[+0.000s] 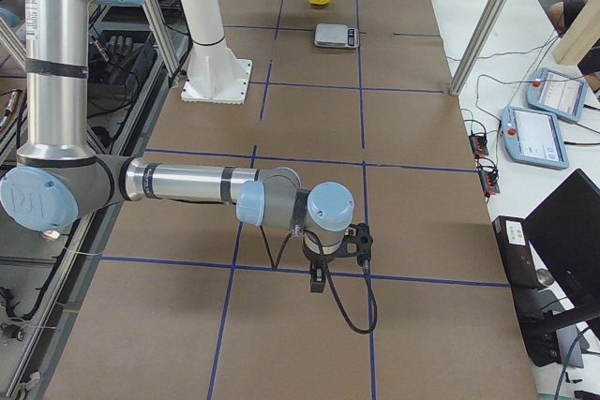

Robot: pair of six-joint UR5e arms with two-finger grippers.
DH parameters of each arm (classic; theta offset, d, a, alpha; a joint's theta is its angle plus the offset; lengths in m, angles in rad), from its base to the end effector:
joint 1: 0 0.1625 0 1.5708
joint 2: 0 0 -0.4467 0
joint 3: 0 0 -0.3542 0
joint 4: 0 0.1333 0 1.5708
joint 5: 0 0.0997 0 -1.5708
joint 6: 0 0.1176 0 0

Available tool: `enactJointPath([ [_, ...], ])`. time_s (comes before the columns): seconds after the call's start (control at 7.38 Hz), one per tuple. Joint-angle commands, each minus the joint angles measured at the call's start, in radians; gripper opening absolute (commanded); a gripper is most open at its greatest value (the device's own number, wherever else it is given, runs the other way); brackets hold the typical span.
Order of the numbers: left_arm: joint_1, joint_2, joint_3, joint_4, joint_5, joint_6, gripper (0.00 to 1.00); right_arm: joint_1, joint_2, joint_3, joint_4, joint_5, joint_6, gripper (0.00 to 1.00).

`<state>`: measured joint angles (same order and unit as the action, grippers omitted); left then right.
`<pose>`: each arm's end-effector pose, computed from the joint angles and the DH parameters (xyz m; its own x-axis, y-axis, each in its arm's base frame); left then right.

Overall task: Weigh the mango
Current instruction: 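Reach the left gripper down to the yellow mango and grasp it, then carry the mango with the left gripper over the electronic scale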

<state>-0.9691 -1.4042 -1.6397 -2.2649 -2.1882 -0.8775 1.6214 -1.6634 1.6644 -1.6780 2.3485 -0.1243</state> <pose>0.1810 -0.3789 0.6609 0.6722 -0.0583 -0.7381 0.0761 0.9971 -0.0094 0.0711 -0.4001 0.7008 0.7086 -0.0137 0.7054 0.0379 0.9991 -0.0187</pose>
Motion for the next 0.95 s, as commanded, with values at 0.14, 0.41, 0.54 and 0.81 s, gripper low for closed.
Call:
enactJointPath([
  [0.14, 0.03, -0.005, 0.017, -0.001, 0.002, -0.001, 0.64, 0.0, 0.001, 0.0, 0.001, 0.0, 0.0, 1.0],
  [0.41, 0.024, -0.005, -0.027, 0.002, -0.008, -0.014, 0.0, 0.0, 0.001, 0.0, 0.0, 0.0, 0.0, 1.0],
  [0.54, 0.015, 0.011, -0.098, 0.022, -0.01, -0.011, 0.0, 0.0, -0.001, 0.0, 0.001, 0.0, 0.0, 1.0],
  [0.81, -0.002, -0.011, -0.277, 0.257, -0.01, -0.003, 0.0, 0.0, 0.001, 0.0, 0.0, 0.0, 0.0, 1.0],
])
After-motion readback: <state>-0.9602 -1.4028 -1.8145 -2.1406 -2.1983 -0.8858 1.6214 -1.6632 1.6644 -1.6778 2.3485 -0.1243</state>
